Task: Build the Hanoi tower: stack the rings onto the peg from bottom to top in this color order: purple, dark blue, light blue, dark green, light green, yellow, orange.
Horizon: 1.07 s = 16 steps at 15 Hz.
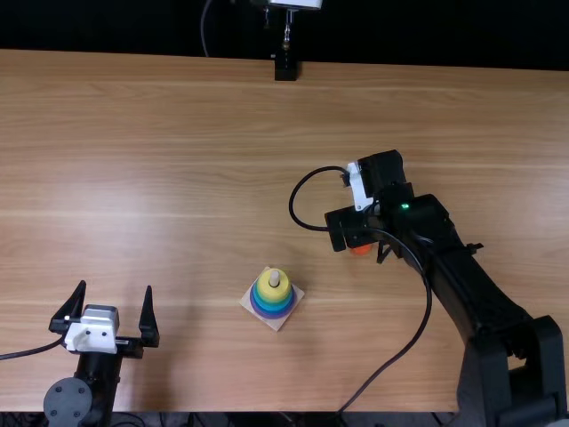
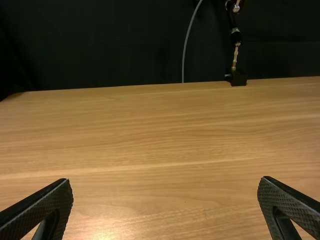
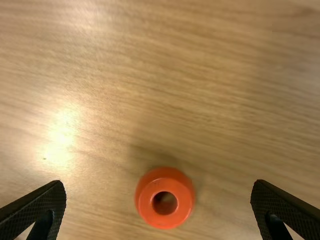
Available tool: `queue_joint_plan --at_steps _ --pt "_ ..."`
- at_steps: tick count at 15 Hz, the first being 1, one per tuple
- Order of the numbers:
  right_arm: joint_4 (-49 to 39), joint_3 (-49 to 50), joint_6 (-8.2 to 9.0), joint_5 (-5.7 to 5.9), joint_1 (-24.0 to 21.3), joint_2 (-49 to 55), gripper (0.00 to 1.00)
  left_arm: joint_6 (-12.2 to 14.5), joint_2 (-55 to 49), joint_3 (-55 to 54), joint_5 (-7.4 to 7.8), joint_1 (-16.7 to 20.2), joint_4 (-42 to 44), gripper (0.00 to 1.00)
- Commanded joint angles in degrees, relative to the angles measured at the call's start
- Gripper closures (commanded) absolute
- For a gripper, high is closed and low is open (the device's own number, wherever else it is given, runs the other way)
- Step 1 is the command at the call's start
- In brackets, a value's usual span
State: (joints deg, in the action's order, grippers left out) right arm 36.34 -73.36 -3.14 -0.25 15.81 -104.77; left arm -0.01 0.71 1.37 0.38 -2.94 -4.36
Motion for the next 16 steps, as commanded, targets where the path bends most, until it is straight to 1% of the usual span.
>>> queue_joint_plan --at_steps 1,3,6,16 --pt "0.0 0.6 -0.13 -0.17 -0.1 -1.5 0.0 0.4 -0.7 -1.4 0.14 0.5 -0.2 0.0" --pt "0.4 0.7 -0.13 -0.28 -0.1 -3.4 0.0 0.4 -0.7 -1.4 0.14 0.5 -0.2 0.0" --pt "5.1 1.0 -0.24 -0.28 -0.1 -3.8 0.0 0.4 -0.7 -1.4 0.14 0.5 -0.2 0.0" --pt "4.1 -0.2 -0.13 -0.28 -0.1 -6.8 0.0 0.4 -0.7 -1.4 0.14 0.5 -0.2 0.0"
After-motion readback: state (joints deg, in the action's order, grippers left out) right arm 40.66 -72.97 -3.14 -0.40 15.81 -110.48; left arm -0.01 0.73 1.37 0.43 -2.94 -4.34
